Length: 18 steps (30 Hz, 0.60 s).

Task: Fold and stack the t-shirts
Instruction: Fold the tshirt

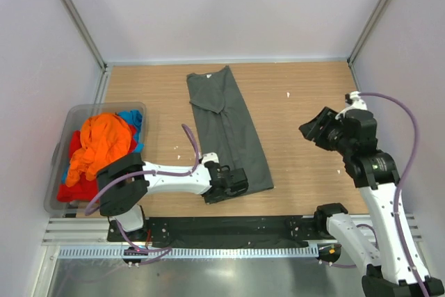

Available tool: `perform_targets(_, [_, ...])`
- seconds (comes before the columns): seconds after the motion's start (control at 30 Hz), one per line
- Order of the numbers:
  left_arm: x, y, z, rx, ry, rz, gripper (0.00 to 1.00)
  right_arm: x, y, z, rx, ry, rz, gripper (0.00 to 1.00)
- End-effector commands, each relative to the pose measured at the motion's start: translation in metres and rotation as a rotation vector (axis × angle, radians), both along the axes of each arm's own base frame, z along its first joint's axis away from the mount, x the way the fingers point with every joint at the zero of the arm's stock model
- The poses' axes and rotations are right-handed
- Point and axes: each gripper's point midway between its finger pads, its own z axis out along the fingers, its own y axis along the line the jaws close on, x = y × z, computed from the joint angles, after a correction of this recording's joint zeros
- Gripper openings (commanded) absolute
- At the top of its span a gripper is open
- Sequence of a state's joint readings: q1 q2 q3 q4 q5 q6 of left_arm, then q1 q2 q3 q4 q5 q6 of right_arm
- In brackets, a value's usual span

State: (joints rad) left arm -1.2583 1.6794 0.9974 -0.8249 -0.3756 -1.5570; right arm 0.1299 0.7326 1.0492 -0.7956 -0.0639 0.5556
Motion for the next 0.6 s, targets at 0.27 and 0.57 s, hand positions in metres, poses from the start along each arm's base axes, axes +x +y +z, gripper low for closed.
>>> perform_targets(0.27, [-0.019, 0.087, 0.001, 0.276, 0.043, -0.035, 0.04, -0.023, 0.051, -0.131, 0.125, 0.308, 0.273, 0.52])
perform_targets(0.57, [-0.023, 0.081, 0.032, 0.160, 0.057, -0.024, 0.36, -0.037, 0.081, -0.171, 0.101, 0.409, 0.338, 0.51])
